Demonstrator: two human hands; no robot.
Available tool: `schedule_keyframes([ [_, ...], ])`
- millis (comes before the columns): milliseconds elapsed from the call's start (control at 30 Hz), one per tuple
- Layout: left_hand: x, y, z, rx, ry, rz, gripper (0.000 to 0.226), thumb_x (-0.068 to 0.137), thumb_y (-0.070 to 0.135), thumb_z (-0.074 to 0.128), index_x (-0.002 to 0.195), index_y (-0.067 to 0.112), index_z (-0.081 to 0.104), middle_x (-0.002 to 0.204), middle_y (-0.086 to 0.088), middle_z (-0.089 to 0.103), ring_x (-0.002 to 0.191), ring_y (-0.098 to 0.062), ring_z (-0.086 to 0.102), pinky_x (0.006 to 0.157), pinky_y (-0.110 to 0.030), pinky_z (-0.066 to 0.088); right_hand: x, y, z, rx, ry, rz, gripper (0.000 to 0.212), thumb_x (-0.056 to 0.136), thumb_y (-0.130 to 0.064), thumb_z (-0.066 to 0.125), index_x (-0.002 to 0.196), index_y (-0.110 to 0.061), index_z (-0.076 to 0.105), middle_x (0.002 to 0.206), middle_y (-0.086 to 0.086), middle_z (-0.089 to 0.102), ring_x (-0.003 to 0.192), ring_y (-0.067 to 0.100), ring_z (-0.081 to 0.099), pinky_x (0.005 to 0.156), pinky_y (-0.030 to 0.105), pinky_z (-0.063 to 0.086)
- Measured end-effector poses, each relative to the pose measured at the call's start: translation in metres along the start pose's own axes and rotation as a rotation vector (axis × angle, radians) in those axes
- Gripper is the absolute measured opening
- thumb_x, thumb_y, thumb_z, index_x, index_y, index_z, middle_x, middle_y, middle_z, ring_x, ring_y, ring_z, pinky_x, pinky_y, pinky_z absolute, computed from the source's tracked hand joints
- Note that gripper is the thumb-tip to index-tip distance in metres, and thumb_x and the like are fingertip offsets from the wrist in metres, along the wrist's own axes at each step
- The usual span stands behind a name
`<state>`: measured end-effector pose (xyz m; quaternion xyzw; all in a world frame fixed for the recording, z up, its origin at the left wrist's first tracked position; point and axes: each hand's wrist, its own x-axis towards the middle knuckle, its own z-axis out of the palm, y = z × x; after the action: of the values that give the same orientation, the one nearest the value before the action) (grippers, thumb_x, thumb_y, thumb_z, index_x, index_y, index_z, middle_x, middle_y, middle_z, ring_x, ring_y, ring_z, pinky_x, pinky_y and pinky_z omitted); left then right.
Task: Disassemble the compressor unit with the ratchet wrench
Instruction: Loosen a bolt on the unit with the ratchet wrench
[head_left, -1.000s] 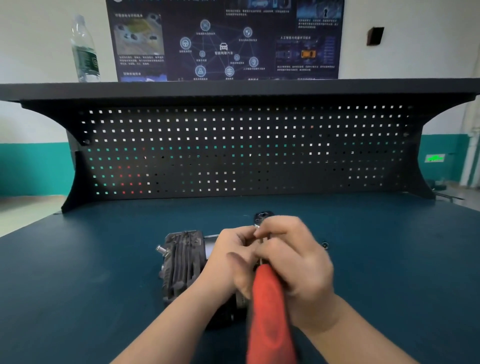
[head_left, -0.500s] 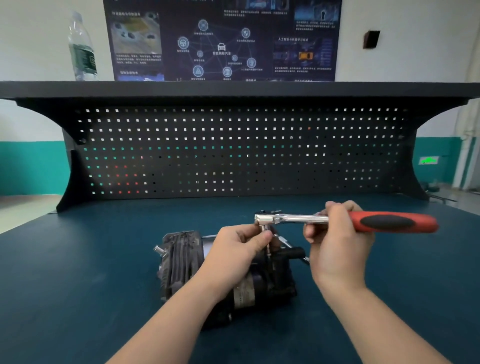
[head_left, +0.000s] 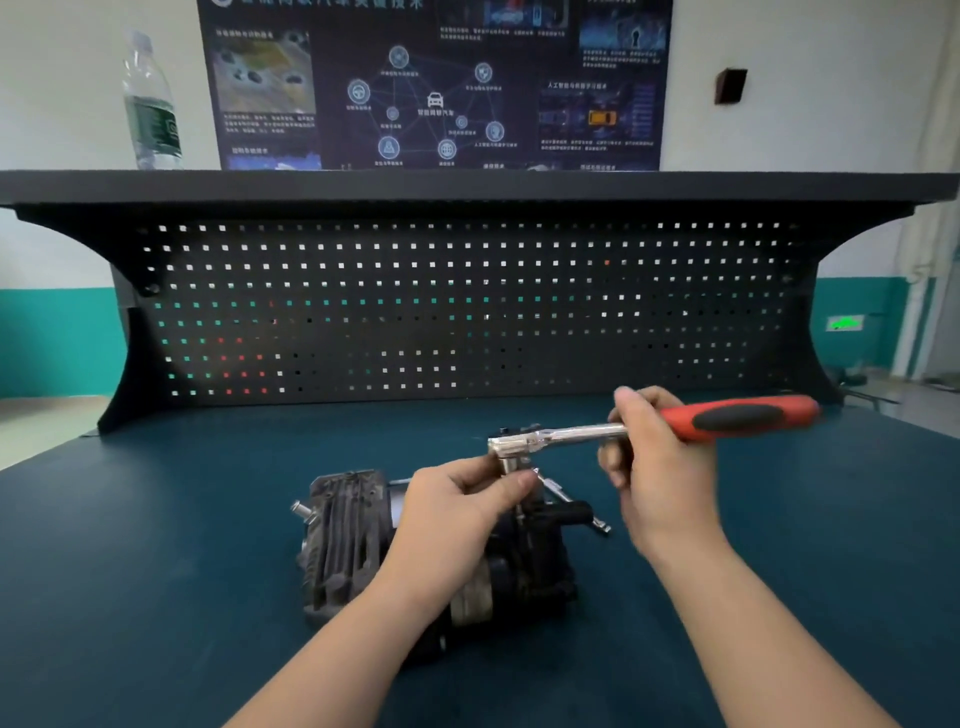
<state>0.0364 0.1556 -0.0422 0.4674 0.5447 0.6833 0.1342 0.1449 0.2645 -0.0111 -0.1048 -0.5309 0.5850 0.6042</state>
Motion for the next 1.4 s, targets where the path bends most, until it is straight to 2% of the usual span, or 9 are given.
schedule_keyframes([
  [133, 0.003, 0.0, 0.0, -0.023, -0.062, -0.017, 0.011, 0.082, 0.014, 0.069, 0.092, 0.013, 0.074, 0.091, -0.002, 0.075, 0.087, -0.008, 0.068, 0.072, -0.012, 0.049, 0.013, 0.008, -0.01, 0.389, 0.029, 0.509, 0.032, 0.088, -0.011, 0.061, 0.064, -0.016, 0.042, 0.04, -0.002, 0.036, 0.029, 0.006, 0.025, 0.034, 0.016, 0.02],
  [367, 0.012, 0.002, -0.013, -0.081, -0.297, -0.136, 0.023, 0.077, 0.029, 0.063, 0.091, 0.015, 0.074, 0.094, -0.005, 0.073, 0.093, -0.017, 0.067, 0.09, -0.031, 0.049, -0.005, 0.013, 0.007, 0.336, -0.02, 0.262, 0.046, 0.089, -0.006, 0.061, 0.058, -0.022, 0.031, 0.037, -0.002, 0.031, 0.03, 0.01, 0.023, 0.038, 0.02, 0.029],
  [533, 0.012, -0.003, -0.008, 0.008, -0.247, -0.054, 0.009, 0.085, 0.015, 0.064, 0.084, 0.016, 0.072, 0.085, 0.0, 0.073, 0.082, -0.009, 0.066, 0.082, -0.026, 0.051, -0.036, 0.001, 0.013, -0.295, -0.108, -0.565, 0.044, 0.083, -0.021, 0.063, 0.052, -0.018, 0.032, 0.046, -0.002, 0.034, 0.046, 0.007, 0.028, 0.047, 0.017, 0.027],
  [667, 0.01, -0.004, -0.013, 0.08, -0.24, 0.023, 0.041, 0.08, -0.011, 0.057, 0.063, 0.025, 0.069, 0.066, 0.011, 0.068, 0.065, 0.003, 0.058, 0.062, -0.015, 0.047, -0.045, 0.003, 0.025, -0.565, -0.331, -1.165, 0.044, 0.084, -0.009, 0.062, 0.049, -0.013, 0.036, 0.05, 0.002, 0.028, 0.062, 0.007, 0.016, 0.057, 0.017, 0.019],
  [767, 0.011, -0.005, -0.01, -0.003, -0.255, -0.011, 0.012, 0.086, 0.014, 0.062, 0.09, 0.013, 0.073, 0.09, -0.004, 0.074, 0.086, -0.012, 0.067, 0.081, -0.025, 0.053, -0.031, -0.002, 0.01, -0.418, -0.253, -0.797, 0.045, 0.087, -0.018, 0.06, 0.053, -0.011, 0.031, 0.049, 0.0, 0.029, 0.048, 0.006, 0.024, 0.049, 0.014, 0.024],
  [933, 0.013, -0.008, -0.01, -0.1, -0.253, -0.075, 0.03, 0.078, 0.029, 0.064, 0.095, 0.005, 0.07, 0.093, -0.009, 0.073, 0.087, -0.015, 0.069, 0.073, -0.022, 0.054, 0.004, 0.0, -0.008, -0.085, -0.26, -0.062, 0.044, 0.077, -0.027, 0.074, 0.048, -0.022, 0.042, 0.041, -0.003, 0.047, 0.037, 0.008, 0.04, 0.04, 0.016, 0.032],
  [1100, 0.014, -0.006, -0.009, -0.081, -0.283, -0.078, 0.032, 0.083, 0.031, 0.056, 0.099, 0.005, 0.064, 0.089, -0.007, 0.074, 0.09, -0.016, 0.069, 0.08, -0.022, 0.052, 0.006, 0.014, -0.004, 0.161, -0.168, 0.128, 0.049, 0.088, -0.011, 0.062, 0.047, -0.024, 0.039, 0.04, -0.004, 0.039, 0.036, 0.008, 0.034, 0.04, 0.019, 0.027],
  [1233, 0.01, -0.003, -0.006, 0.031, -0.224, -0.039, 0.02, 0.094, 0.016, 0.053, 0.087, 0.01, 0.07, 0.084, -0.001, 0.075, 0.082, -0.009, 0.068, 0.07, -0.015, 0.05, -0.021, 0.004, 0.008, -0.234, -0.097, -0.354, 0.043, 0.085, -0.022, 0.059, 0.054, -0.021, 0.03, 0.047, -0.01, 0.032, 0.044, 0.004, 0.03, 0.045, 0.018, 0.028],
  [1400, 0.012, 0.005, 0.005, 0.186, -0.149, -0.044, 0.032, 0.078, 0.026, 0.053, 0.059, 0.01, 0.074, 0.065, 0.001, 0.069, 0.062, 0.003, 0.052, 0.062, -0.004, 0.038, -0.045, -0.004, 0.032, -0.634, -0.385, -1.135, 0.043, 0.09, -0.016, 0.059, 0.056, -0.017, 0.034, 0.056, -0.002, 0.024, 0.054, 0.013, 0.02, 0.051, 0.023, 0.022],
])
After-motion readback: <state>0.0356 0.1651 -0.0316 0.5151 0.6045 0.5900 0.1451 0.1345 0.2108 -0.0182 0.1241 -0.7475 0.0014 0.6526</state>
